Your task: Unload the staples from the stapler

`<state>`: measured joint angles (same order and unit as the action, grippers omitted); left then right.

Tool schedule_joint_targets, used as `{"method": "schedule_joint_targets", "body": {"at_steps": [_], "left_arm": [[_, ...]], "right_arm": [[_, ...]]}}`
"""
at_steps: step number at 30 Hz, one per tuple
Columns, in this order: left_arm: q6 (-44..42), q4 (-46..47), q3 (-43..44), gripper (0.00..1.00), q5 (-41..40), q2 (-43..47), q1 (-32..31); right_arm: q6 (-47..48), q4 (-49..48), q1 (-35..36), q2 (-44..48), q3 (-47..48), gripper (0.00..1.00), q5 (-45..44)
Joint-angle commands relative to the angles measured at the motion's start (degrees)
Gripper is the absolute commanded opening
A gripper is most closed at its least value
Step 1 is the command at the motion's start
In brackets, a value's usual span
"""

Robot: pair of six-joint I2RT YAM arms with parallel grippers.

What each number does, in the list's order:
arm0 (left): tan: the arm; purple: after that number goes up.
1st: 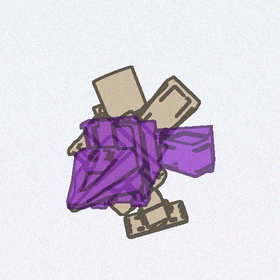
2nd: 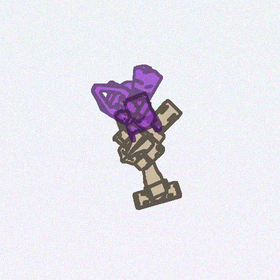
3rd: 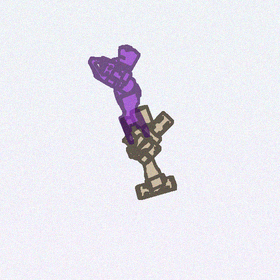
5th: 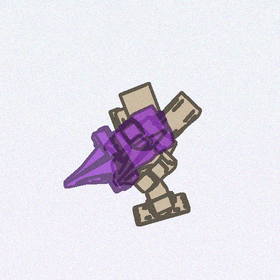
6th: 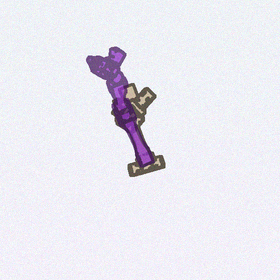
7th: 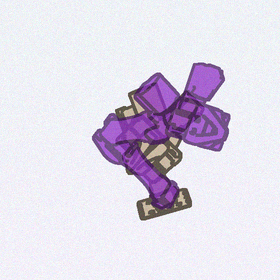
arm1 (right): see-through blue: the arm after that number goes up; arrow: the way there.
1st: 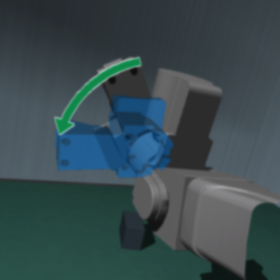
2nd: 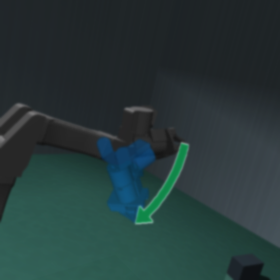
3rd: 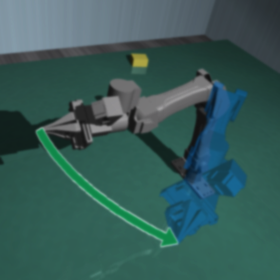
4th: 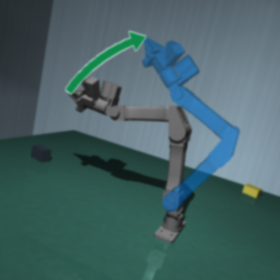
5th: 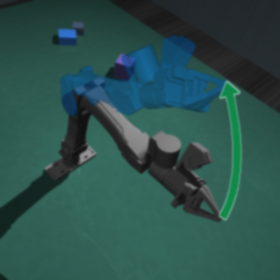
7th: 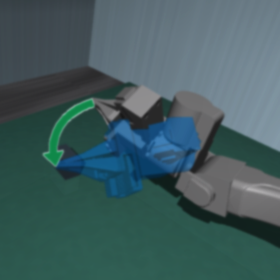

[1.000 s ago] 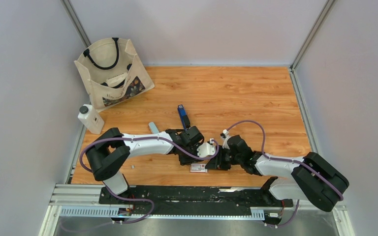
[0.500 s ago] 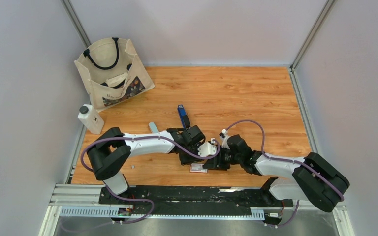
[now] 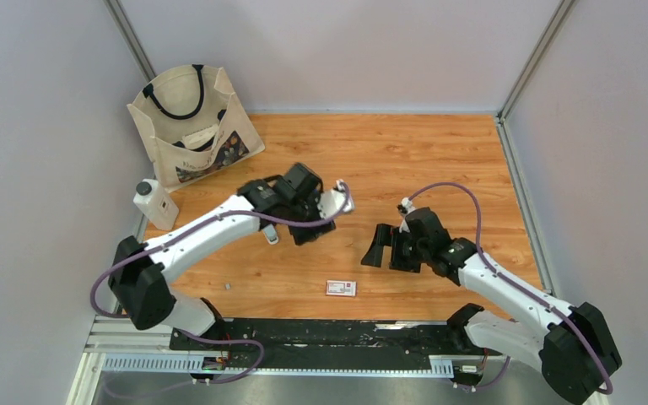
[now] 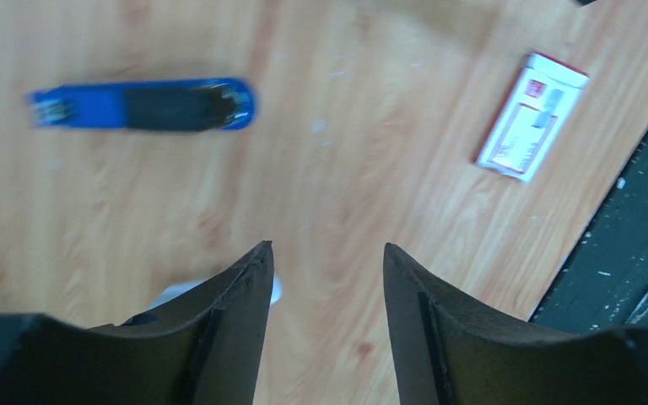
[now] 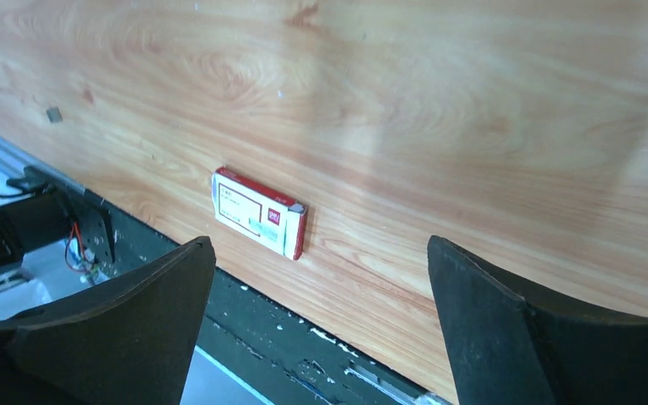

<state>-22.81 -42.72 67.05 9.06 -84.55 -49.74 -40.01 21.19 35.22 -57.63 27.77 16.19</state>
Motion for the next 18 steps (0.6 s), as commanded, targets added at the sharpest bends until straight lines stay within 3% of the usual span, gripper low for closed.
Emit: {"method": "schedule_joint_targets", "body": {"at_steps": [1, 7, 10, 13, 18], "left_arm": [[1.19, -13.50, 9.66, 0.62, 1.13, 7.55, 8.84], [0.13, -17.74, 7.67, 0.67, 0.17, 19.06, 20.80], [-1.97, -22.74, 5.99, 0.81, 2.09, 21.54, 27.65], [-3.29, -28.02, 5.29, 0.70, 6.12, 21.01, 35.29], [-5.49, -28.12, 3.44, 0.68, 13.08, 23.03, 49.36]], "right_arm": [[5.73, 12.81, -0.86, 0.41, 10.44, 1.00, -9.05], [11.17, 21.42, -0.95, -6.35, 25.29, 1.00, -13.89], [12.93, 23.01, -0.95, -7.85, 29.78, 1.00, -14.51], [14.34, 23.54, -0.95, -8.82, 32.78, 1.00, -14.69], [15.84, 25.21, -0.95, -12.07, 38.49, 1.00, -15.30]]}}
